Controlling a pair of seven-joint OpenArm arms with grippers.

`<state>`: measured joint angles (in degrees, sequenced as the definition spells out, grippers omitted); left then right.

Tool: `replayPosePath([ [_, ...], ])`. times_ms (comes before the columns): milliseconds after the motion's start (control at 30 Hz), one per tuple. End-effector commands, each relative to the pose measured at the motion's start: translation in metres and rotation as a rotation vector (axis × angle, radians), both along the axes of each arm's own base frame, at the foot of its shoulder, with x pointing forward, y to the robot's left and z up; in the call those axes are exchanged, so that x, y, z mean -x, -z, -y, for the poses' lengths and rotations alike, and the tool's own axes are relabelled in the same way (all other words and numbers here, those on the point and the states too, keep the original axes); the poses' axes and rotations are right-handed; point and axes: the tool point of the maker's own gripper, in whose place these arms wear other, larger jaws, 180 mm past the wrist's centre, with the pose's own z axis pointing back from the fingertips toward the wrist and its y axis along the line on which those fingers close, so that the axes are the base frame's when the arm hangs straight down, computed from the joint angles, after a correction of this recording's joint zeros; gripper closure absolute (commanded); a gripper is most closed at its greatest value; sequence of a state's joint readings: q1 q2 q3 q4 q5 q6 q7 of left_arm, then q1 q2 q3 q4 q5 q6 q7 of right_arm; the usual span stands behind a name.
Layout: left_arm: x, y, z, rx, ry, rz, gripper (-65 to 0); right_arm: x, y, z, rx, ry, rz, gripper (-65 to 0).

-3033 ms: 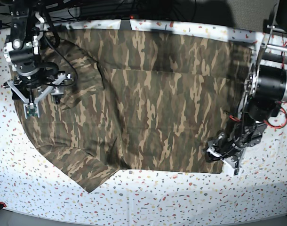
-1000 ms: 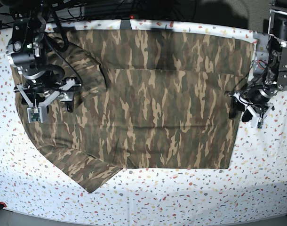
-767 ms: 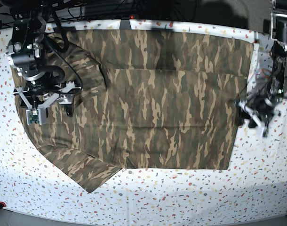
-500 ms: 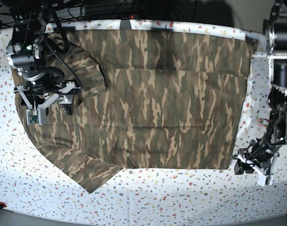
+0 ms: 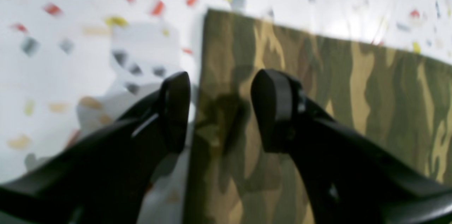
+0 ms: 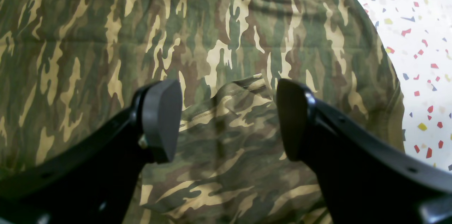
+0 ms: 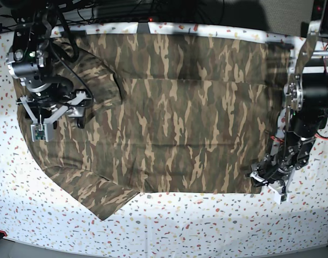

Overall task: Fold the T-shirt properly
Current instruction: 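Grasp the shirt's side edges with both grippers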

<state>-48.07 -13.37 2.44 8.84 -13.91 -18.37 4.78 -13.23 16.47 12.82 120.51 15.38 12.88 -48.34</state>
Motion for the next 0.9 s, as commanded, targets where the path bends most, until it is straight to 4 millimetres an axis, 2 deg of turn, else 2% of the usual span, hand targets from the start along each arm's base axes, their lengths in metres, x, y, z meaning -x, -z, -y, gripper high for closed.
replayPosePath([
  [0,-0.024,-0.037,-0.013,-0.008,-0.028,0.111,-30.7,-0.005,-0.014,-0.001,0.008,-0.014,0.05,-41.5],
  [67,-0.025,-0.042,-0.022,-0.016,-0.04,0.134,-30.7,-0.004,-0.012,0.0,0.01,-0.014,0.043,-41.5],
  [133,-0.021,-0.035,-0.02,-0.011,-0.035,0.101,-30.7,-0.004,-0.012,0.0,0.009,-0.013,0.041,-41.5],
  [200,-0.012,-0.021,-0.004,0.049,-0.008,0.046,-30.7,-0.004,-0.012,-0.001,0.009,-0.014,0.042,-41.5],
  [300,0.004,-0.004,0.031,0.181,0.071,-0.026,-30.7,-0.004,-0.012,-0.001,0.009,-0.014,0.042,-41.5],
  [500,0.007,-0.002,0.067,0.233,0.154,-0.04,-30.7,-0.004,-0.012,0.0,0.01,-0.013,0.038,-41.5],
  [633,0.006,-0.003,0.064,0.227,0.151,-0.032,-30.6,-0.004,-0.012,0.0,0.01,-0.014,0.04,-41.5],
  [833,0.004,-0.007,0.04,0.154,0.144,0.001,-30.3,-0.005,-0.013,-0.001,0.011,-0.019,0.045,-41.5],
  [867,0.005,-0.007,0.037,0.151,0.14,0.001,-28.5,-0.005,-0.014,-0.002,0.012,-0.023,0.049,-41.5],
])
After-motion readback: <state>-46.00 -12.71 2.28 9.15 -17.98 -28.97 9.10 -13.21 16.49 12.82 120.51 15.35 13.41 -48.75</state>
